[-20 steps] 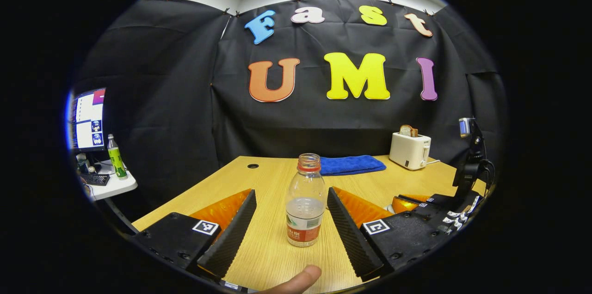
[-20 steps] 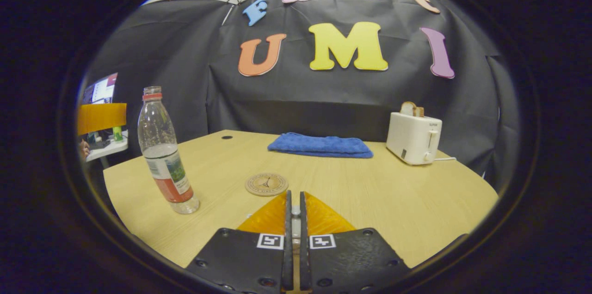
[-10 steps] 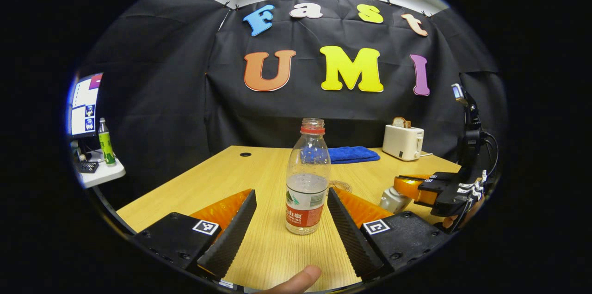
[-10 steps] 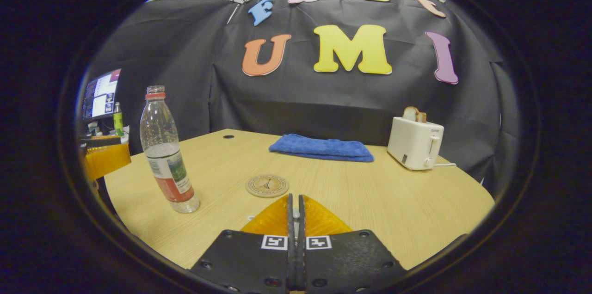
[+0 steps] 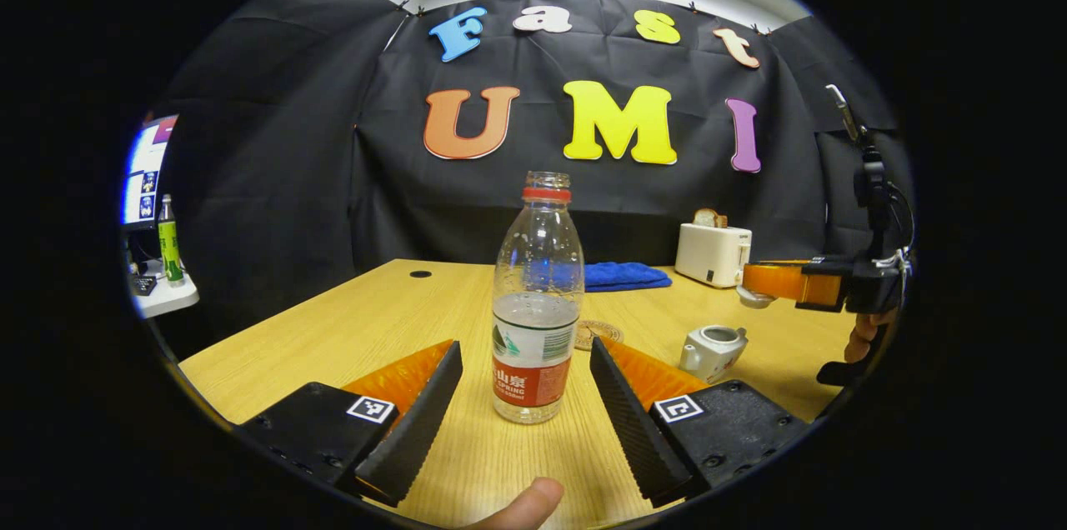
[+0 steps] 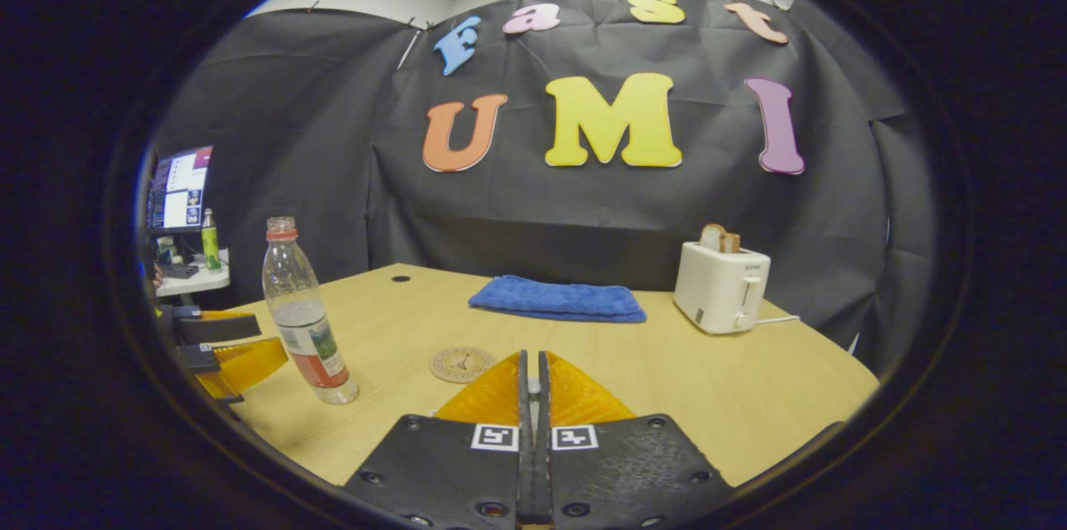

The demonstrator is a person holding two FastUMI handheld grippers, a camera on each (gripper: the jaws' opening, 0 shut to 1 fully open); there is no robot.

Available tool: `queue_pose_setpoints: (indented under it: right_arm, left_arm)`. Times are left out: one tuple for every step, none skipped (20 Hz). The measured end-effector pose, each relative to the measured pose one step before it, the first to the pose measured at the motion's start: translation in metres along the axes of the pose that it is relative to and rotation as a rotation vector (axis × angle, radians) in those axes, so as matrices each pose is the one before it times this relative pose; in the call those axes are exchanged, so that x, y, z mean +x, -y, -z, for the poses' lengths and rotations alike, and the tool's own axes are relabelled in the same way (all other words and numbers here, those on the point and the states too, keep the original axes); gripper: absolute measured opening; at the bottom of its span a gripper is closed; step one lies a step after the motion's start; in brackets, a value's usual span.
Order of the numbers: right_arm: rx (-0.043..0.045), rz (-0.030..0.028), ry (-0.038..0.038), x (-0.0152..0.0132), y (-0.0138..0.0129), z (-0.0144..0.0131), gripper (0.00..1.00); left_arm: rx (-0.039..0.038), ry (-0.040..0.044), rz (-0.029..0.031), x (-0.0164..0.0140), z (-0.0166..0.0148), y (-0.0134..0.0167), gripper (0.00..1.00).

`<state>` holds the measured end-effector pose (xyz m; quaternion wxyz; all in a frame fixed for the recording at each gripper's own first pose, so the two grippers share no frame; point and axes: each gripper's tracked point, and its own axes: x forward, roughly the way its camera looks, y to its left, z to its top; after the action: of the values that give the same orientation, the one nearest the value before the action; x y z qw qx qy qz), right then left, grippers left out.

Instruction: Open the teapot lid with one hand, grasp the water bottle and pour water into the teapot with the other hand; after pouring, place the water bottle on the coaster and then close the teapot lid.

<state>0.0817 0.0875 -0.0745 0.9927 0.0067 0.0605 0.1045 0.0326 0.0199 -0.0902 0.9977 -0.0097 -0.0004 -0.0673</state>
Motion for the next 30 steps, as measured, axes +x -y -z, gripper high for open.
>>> queue_pose_setpoints:
  right_arm:
    - [0.00247,0.01122,0.00165,-0.00697,0.00936,-0.0035,0.0]
    - [0.00291,0.01137,0.00019,-0.00786,0.00859,-0.00257,0.0]
    - [0.00401,0.01397,0.00355,-0.0071,0.00968,-0.00297,0.0]
    - [0.0039,0.01403,0.00735,-0.00579,0.00947,-0.00428,0.0]
    - [-0.00046,0.017,0.00407,-0.00578,0.00972,-0.00312,0.0]
    - [-0.00068,0.01096,0.00796,-0.00421,0.00781,-0.00466,0.0]
    - [0.00567,0.00738,0.01174,-0.00413,0.00642,-0.00512,0.0]
    - [0.00925,0.00569,0.01042,-0.00211,0.00612,-0.00553,0.0]
    - [0.00579,0.00277,0.00678,-0.00223,0.00415,-0.00252,0.0]
    - [0.00113,0.00422,0.00437,-0.00109,0.00351,-0.00169,0.0]
    - [0.00024,0.00651,0.00434,-0.0003,0.00473,-0.00177,0.0]
    - [0.00372,0.00447,0.00155,-0.00046,0.00332,-0.00177,0.0]
    - [0.00771,0.00259,-0.00082,-0.00057,0.00262,-0.00044,0.0]
    - [0.00667,0.00255,-0.00119,0.00028,0.00258,-0.0011,0.0]
    - [0.00251,0.00459,-0.00121,-0.00053,0.00282,0.00008,0.0]
    - [0.0,0.00608,-0.00277,-0.00027,0.00215,-0.00039,0.0]
    - [0.00194,0.00499,-0.00016,-0.00068,0.00289,-0.00023,0.0]
    - [0.00263,-0.00005,0.00096,-0.00041,0.00103,-0.00163,0.0]
    - [0.00059,-0.00115,0.00093,-0.0009,0.00037,-0.00079,0.0]
    - [-0.00028,0.00108,0.00299,-0.00027,0.00151,-0.00154,0.0]
    - [-0.00084,0.00248,-0.00035,-0.00029,0.00137,-0.00028,0.0]
    - [-0.00153,0.00228,-0.00375,0.00015,0.00126,0.00051,0.0]
    - [0.00051,0.00234,-0.00599,0.0,0.0019,0.00148,0.0]
    - [0.00011,0.00103,-0.00723,0.00045,0.002,0.00124,0.0]
    - [-0.00049,0.00402,-0.00847,0.00134,0.00206,0.00134,0.0]
    - [-0.00344,0.00593,-0.00641,0.00074,0.0028,0.00071,0.0]
    - [-0.00435,0.00785,-0.00457,0.0003,0.00367,0.00134,0.0]
    - [-0.00007,0.00681,-0.00314,-0.00061,0.00307,-0.00024,0.0]
    - [0.00409,0.00276,-0.00159,-0.00009,0.00294,-0.00082,0.0]
    - [0.00426,0.00153,0.00025,-0.00073,0.00199,-0.00173,0.0]
  left_arm:
    - [-0.00281,0.01425,0.01039,0.00137,-0.00148,0.00271,0.97]
    - [0.00314,0.01105,0.00814,0.00228,-0.00166,0.00304,0.97]
    - [0.00441,0.01203,0.00142,0.00462,-0.00147,0.00061,0.97]
    - [0.00582,0.00416,0.00247,0.00454,-0.00084,0.00143,0.97]
    - [0.00679,0.00047,0.0066,0.00437,0.00069,0.00308,0.97]
    - [0.01276,0.00387,0.00062,0.00525,-0.00098,0.00144,0.97]
    - [0.01312,0.00297,-0.01699,0.00546,-0.00042,-0.00409,0.97]
    - [0.00421,-0.0025,-0.01736,0.00428,0.00025,-0.00435,0.97]
    - [-0.00292,0.00274,-0.0047,0.00443,0.0001,-0.00081,0.97]
    - [-0.00379,0.00963,-0.01184,0.0043,-0.00212,-0.00268,1.0]
    - [-0.00325,0.00537,-0.01664,0.00457,-0.00209,-0.0057,0.97]
    - [-0.00175,-0.00316,-0.00309,0.00409,0.00055,-0.00135,0.97]
    - [-0.00099,-0.00116,0.01047,0.00129,0.0002,0.00284,0.97]
    - [0.00216,0.00156,0.01517,0.0031,-0.00055,0.00308,0.94]
    - [0.00159,-0.01319,0.00326,0.00232,0.00199,-0.00094,0.91]
    - [0.00986,-0.01252,0.00241,-0.00053,0.00295,-0.00095,0.85]
    - [0.01053,0.00154,-0.00172,0.00086,-0.00156,-0.00113,0.83]
    - [0.00764,-0.00886,0.00698,-0.00161,-0.00077,0.0011,0.8]
    - [0.01313,-0.01434,-0.00412,-0.00197,-0.00014,-0.00017,0.8]
    - [0.02956,-0.01053,-0.00959,-0.0029,-0.00052,-0.00167,0.79]
    - [0.04105,-0.00912,-0.01389,-0.003,-0.00347,-0.00149,0.79]
    - [0.04371,-0.01898,-0.02009,-0.00103,0.00045,-0.00266,0.78]
    - [0.04454,-0.02424,-0.01166,-0.00164,0.00002,-0.00036,0.78]
    - [0.04635,-0.01195,-0.00502,-0.00078,-0.00243,0.0023,0.77]
    - [0.05418,-0.02202,-0.00375,0.00039,-0.00143,0.00308,0.77]
    - [0.06045,-0.01538,-0.00922,0.00086,-0.00129,0.00155,0.77]
    - [0.06622,-0.02449,-0.00525,0.00228,0.00111,0.0019,0.77]
    - [0.07327,-0.01677,-0.00126,0.00141,-0.001,0.00222,0.77]
    - [0.06993,-0.02022,-0.00375,0.00053,0.00083,0.0028,0.77]
    - [0.06841,-0.01912,-0.00581,0.00175,0.00033,0.00122,0.76]
